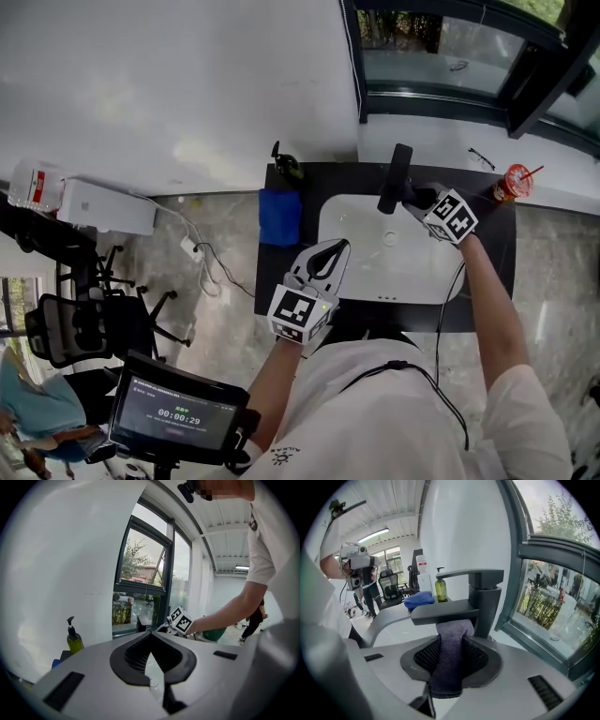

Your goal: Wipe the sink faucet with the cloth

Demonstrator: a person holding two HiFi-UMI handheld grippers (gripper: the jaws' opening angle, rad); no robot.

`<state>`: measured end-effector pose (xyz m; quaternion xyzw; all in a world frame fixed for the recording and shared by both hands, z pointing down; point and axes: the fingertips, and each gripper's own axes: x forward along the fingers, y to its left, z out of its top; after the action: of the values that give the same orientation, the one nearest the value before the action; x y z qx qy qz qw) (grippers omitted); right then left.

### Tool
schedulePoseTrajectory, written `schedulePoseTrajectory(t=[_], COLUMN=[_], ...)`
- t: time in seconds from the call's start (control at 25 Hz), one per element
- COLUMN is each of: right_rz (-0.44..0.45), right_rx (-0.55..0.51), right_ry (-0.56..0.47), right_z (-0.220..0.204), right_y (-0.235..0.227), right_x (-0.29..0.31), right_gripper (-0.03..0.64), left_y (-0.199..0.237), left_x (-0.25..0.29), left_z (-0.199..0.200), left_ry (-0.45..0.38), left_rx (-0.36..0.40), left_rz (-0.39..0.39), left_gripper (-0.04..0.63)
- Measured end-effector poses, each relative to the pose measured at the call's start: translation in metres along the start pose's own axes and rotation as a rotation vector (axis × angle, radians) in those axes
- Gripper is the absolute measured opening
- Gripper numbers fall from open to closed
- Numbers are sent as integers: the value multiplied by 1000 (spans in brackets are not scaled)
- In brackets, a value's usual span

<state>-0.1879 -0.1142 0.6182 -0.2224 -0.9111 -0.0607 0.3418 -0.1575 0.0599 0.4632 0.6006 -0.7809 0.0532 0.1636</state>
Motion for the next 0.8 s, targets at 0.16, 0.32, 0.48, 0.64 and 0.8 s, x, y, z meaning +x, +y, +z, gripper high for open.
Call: schedulePoseTrajectory(t=[0.16, 0.32, 0.48, 0.64, 0.8], right_rz=[62, 129, 149, 74, -49], right_rx=[-1, -37, -38, -38, 4], right_ry=[-5, 8, -13, -38, -46], right_z=[-2, -3, 0, 2, -18], right_y=[23, 55, 80, 96, 97], right_x=[-4, -7, -21, -52, -88], right_gripper=[120, 120, 120, 120, 120], left_y=[-6, -14, -23, -40, -65], left_x=[6, 11, 14, 16, 31], left_z=[7, 9, 12, 17, 14], left_ry=[-9, -5, -6, -9, -17], left_rx=[12, 21, 31, 45, 69], left_rz=[-24, -53, -87, -143, -221], left_gripper=[-6, -6, -6, -6, -6])
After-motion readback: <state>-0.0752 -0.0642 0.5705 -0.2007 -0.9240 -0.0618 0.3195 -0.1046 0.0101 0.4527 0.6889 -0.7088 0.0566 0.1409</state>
